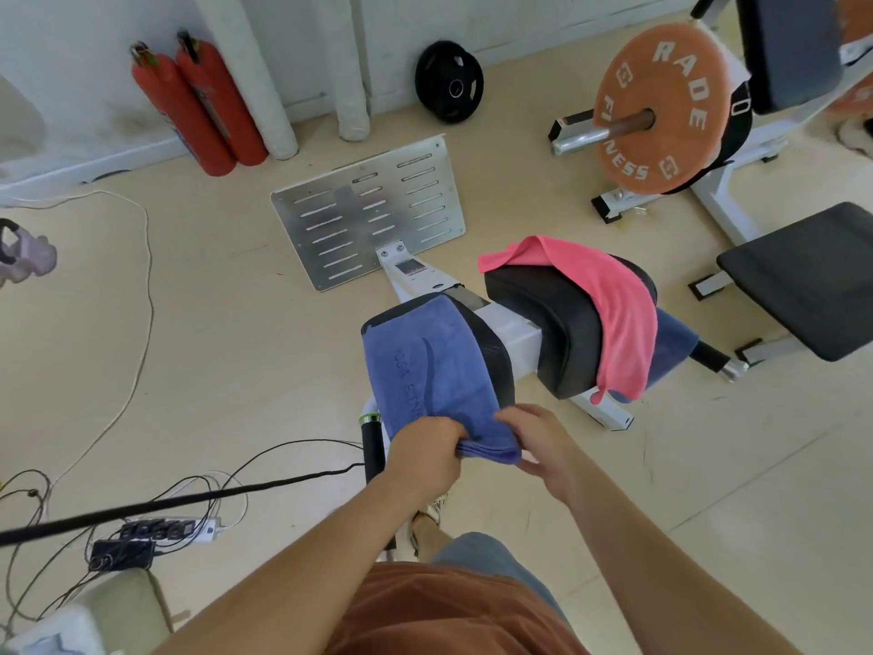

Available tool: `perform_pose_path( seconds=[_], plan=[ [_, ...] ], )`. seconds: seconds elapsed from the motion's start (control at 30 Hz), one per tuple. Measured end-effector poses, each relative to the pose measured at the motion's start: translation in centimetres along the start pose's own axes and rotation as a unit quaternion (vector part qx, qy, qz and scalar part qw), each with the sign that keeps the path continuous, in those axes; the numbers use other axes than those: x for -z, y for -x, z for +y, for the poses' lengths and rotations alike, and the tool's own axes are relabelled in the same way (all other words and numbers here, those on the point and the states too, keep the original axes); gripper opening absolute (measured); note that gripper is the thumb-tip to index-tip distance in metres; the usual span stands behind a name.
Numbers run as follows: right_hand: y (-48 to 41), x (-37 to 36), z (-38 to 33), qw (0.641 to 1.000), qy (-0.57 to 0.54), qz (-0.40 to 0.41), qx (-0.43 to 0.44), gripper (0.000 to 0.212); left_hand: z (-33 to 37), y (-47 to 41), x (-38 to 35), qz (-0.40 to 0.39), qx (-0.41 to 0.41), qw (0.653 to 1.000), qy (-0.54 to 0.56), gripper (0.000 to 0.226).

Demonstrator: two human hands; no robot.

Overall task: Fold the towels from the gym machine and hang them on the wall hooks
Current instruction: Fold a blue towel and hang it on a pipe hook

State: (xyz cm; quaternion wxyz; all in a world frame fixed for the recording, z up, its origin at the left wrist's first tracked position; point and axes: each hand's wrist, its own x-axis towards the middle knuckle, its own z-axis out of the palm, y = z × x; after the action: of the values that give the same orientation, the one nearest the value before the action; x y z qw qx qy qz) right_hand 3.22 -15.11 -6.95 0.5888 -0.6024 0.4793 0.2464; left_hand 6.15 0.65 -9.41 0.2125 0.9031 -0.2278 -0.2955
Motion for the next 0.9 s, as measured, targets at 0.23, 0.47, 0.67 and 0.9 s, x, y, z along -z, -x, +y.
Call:
perform_pose_path(
  seconds=[0.23, 0.47, 0.67, 0.9],
  plan=[
    [-1.4, -0.7, -5.0, 0.988, 0.088, -0.124, 0.009, 0.038, -0.5, 1.5, 4.3, -0.16, -0.017, 0.977, 0.139, 0.011],
    [-4.2, -3.0, -7.9, 0.987, 0.14, -0.034, 0.071, 0.043, -0.3, 2.9, 5.8, -0.246, -0.013, 0.951, 0.187, 0.019],
    [-3.6, -3.7, -10.0, 0.979, 0.168, -0.012, 0.114, 0.015, 0.5, 3.4, 7.4, -0.22, 0.036, 0.952, 0.209, 0.013],
    [3.0, -2.5, -12.7, 0.961, 0.123, -0.129, 0.213, 0.01, 1.0, 4.4, 13.0, -0.024, -0.031, 0.972, 0.232, 0.022]
  ],
)
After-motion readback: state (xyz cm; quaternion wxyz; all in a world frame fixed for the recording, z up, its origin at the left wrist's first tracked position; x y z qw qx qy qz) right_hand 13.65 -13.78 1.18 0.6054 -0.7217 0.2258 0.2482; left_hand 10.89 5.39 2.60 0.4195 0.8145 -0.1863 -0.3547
